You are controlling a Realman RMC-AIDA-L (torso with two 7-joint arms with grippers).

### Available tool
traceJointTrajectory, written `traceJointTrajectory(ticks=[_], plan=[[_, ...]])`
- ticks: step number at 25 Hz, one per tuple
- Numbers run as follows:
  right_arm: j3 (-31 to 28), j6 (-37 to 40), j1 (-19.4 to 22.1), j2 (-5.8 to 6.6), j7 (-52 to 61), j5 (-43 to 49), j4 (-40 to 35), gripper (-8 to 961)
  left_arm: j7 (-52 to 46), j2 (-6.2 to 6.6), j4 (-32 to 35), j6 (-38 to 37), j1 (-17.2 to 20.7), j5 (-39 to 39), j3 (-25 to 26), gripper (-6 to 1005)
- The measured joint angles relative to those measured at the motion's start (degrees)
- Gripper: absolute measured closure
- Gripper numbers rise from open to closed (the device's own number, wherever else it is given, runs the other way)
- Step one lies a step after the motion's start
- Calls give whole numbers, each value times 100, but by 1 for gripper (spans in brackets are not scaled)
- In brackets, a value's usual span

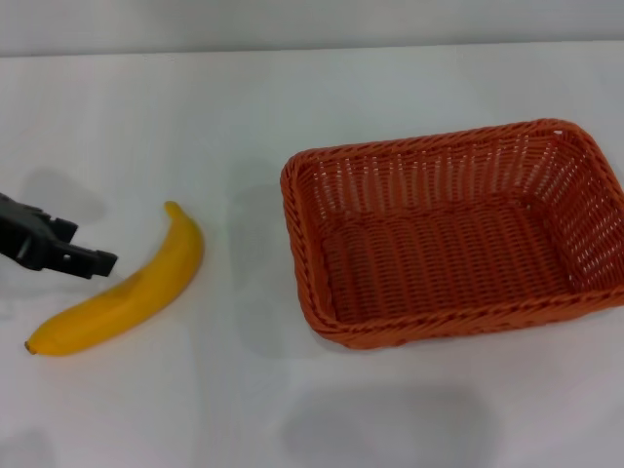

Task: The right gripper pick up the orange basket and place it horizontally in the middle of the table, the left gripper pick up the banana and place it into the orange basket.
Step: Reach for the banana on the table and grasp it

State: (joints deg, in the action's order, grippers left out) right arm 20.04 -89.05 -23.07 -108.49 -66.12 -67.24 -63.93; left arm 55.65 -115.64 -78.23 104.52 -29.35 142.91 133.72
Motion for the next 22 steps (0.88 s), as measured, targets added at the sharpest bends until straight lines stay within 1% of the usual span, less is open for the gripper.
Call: traceJointTrajectory(ticks=[6, 8, 11, 14, 22], plan=[[-1, 18, 16, -60, -3, -4, 4, 121, 28, -149, 522, -639, -28, 190, -525, 213], [-1, 19, 13, -63, -3, -5, 4, 121, 23, -218, 624, -804, -41, 304, -714, 211], [-1, 20, -3, -69, -5, -7, 5, 121, -10, -305, 686, -992, -59, 527, -849, 209], [-1, 24, 4, -79, -4, -7, 5, 121, -63, -331, 752, -1197, -44, 579, -996, 209], [22, 29, 37, -95, 42, -9, 13, 121, -17, -331, 1218, -1706, -71, 552, -1242, 211]])
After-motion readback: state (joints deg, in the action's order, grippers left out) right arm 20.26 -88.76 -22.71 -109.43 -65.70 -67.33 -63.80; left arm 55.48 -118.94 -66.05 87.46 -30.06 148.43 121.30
